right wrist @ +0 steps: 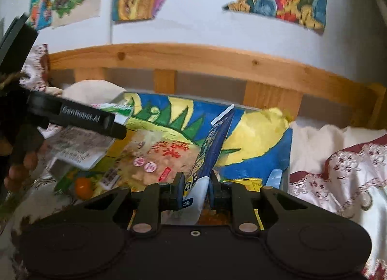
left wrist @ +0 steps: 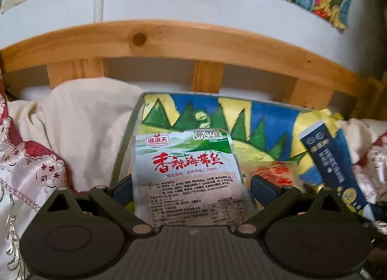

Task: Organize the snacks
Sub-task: 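Carry the blue packet and seaweed pouch over the silver tray with both grippers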

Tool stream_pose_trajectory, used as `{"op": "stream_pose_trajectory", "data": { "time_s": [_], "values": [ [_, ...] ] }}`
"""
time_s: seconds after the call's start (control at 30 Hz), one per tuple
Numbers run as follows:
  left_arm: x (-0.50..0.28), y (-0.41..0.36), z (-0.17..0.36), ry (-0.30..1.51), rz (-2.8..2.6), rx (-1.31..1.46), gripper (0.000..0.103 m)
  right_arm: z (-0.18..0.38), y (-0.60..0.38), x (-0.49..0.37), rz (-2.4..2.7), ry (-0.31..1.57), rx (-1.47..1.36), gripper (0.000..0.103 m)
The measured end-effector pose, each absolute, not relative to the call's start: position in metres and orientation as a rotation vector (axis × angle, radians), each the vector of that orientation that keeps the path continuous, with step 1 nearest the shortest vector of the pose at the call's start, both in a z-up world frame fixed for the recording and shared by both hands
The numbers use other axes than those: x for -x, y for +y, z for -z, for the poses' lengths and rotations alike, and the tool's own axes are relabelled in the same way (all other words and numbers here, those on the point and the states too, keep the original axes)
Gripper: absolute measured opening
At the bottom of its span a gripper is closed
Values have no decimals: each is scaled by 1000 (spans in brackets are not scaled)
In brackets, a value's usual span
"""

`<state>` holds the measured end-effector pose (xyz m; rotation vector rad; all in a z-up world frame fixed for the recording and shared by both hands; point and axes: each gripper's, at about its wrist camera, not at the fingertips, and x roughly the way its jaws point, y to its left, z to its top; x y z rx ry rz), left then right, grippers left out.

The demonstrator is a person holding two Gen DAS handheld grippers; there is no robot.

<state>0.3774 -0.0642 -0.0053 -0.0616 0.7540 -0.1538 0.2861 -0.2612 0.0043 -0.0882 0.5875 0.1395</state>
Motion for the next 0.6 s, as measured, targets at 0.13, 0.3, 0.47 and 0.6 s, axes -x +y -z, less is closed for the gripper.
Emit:
{"op": "stream_pose_trajectory", "data": {
  "time_s": [0.13, 0.3, 0.47, 0.6],
  "values": [
    [-382, -68, 13, 758, 152, 15, 100, 1, -260, -294, -134, 605, 68, 21],
    [-385, -71, 17, 764, 157, 17, 100, 9, -250, -298, -138, 630, 76, 21],
    [-386, -72, 21, 773, 161, 33, 100, 10, -247, -299, -131, 633, 80, 21],
    [-385, -74, 21, 772, 161, 19, 100, 10, -248, -300, -122, 641, 79, 21]
  ]
}}
